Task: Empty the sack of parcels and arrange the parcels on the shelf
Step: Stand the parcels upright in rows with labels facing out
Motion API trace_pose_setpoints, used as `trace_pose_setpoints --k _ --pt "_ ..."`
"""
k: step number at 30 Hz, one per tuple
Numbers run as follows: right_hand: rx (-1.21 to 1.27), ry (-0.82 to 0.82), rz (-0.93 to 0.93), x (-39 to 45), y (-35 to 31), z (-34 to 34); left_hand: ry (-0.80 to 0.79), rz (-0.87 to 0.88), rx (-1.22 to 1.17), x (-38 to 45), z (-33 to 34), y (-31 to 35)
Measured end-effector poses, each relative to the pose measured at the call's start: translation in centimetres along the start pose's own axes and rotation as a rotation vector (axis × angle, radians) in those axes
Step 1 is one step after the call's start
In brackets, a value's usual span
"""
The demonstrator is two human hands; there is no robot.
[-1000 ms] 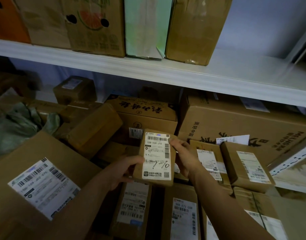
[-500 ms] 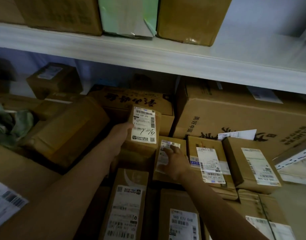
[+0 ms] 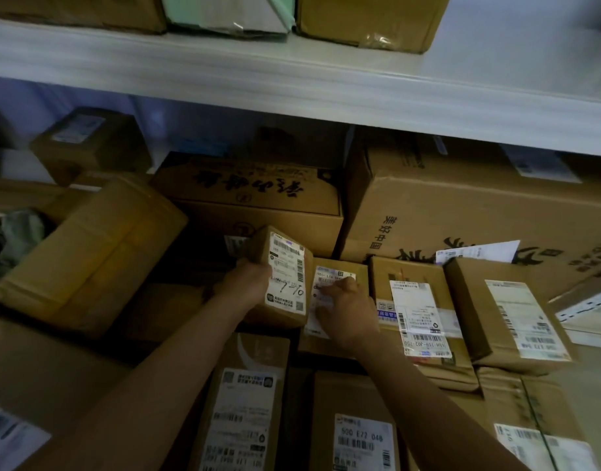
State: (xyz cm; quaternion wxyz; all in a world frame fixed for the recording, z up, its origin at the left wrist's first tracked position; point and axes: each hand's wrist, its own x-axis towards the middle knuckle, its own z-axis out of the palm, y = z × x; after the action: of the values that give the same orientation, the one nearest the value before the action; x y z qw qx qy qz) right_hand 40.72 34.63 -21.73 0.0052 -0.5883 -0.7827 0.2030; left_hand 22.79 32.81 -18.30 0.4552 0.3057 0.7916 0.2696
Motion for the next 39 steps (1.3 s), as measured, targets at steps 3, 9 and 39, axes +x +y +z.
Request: trace_pose_setpoints --k 3,9,39 --pt "-0.021 -0.019 -0.027 -0.1 0.3 0.0 -0.014 -0.069 -0.181 0.7 1.0 -0.4" --pt "-0.053 -0.123 -0.045 -0.2 0.7 -0.1 0.012 -0.171 -0.432 1.2 1.4 -2.4" --pt "0.566 -0.26 0.148 -10.1 -5.2 1.4 0.021 0.007 0.234 -12.0 -0.6 -9.8"
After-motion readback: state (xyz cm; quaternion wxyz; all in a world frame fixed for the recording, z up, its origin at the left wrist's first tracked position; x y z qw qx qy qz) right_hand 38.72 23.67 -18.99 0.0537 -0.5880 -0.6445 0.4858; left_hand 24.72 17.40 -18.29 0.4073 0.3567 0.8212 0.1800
